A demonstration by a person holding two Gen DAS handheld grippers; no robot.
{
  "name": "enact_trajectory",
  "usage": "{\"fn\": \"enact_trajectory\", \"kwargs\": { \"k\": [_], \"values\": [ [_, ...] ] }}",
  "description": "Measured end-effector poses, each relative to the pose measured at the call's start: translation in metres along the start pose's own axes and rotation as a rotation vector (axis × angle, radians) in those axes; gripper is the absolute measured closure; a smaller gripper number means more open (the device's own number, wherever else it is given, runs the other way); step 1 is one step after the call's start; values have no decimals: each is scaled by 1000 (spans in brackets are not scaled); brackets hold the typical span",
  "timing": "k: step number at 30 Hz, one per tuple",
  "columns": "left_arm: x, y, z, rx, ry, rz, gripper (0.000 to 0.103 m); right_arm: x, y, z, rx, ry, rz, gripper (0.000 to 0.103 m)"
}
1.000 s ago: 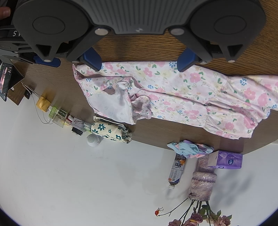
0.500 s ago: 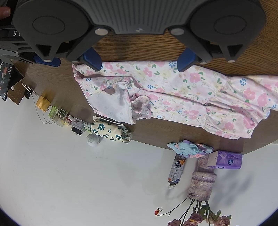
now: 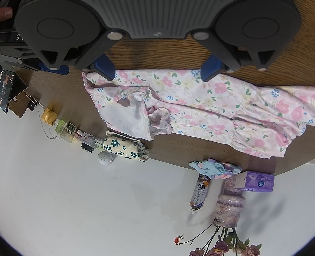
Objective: Fold clothes
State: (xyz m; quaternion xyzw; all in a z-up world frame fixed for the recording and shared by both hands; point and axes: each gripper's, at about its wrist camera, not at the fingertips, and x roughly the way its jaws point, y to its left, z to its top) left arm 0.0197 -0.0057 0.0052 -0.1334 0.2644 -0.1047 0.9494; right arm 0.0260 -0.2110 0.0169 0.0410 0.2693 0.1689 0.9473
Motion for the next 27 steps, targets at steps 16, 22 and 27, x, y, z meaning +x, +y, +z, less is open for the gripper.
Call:
{"fn": "enact_trajectory", "kwargs": {
  "k": [16, 22, 27],
  "values": [
    [0, -1, 0, 3, 2, 1, 9, 0, -1, 0, 2, 3, 4, 1],
    [1, -1, 0, 4, 2, 2, 9, 0, -1, 0, 5, 4, 5, 1],
    [1, -1, 0, 4, 2, 2, 9, 0, 0, 0, 5, 5, 5, 1]
  ]
}}
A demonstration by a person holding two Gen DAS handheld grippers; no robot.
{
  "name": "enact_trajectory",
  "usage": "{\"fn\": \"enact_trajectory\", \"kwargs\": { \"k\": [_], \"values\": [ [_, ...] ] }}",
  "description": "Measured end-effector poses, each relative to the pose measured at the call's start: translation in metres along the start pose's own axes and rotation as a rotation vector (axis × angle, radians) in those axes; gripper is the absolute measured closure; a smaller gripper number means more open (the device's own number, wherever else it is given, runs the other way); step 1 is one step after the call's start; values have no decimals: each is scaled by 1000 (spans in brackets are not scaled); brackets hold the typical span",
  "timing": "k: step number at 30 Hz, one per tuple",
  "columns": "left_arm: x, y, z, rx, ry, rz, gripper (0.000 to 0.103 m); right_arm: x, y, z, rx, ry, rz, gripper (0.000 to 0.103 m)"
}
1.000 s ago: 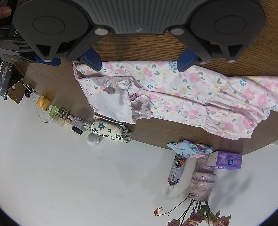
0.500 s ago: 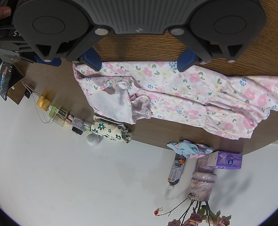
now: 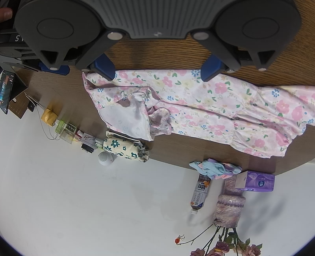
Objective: Fold clothes
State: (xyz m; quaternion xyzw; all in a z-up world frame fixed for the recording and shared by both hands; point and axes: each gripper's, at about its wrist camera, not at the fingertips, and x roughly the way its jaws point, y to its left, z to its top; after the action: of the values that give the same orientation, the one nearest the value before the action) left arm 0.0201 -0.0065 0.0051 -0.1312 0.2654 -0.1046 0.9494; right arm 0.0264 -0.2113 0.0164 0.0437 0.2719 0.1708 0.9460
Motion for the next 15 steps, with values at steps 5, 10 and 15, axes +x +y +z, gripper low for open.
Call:
{"fn": "enact_trajectory", "kwargs": {
  "k": [5, 10, 15],
  "values": [
    [0, 0, 0, 0, 0, 0, 9, 0, -1, 0, 2, -1, 0, 1],
    [0, 0, 0, -1, 0, -1, 9, 0, -1, 0, 3, -1, 1, 1],
    [0, 0, 0, -1, 0, -1, 9, 0, -1, 0, 4, 0, 3, 1]
  ]
}}
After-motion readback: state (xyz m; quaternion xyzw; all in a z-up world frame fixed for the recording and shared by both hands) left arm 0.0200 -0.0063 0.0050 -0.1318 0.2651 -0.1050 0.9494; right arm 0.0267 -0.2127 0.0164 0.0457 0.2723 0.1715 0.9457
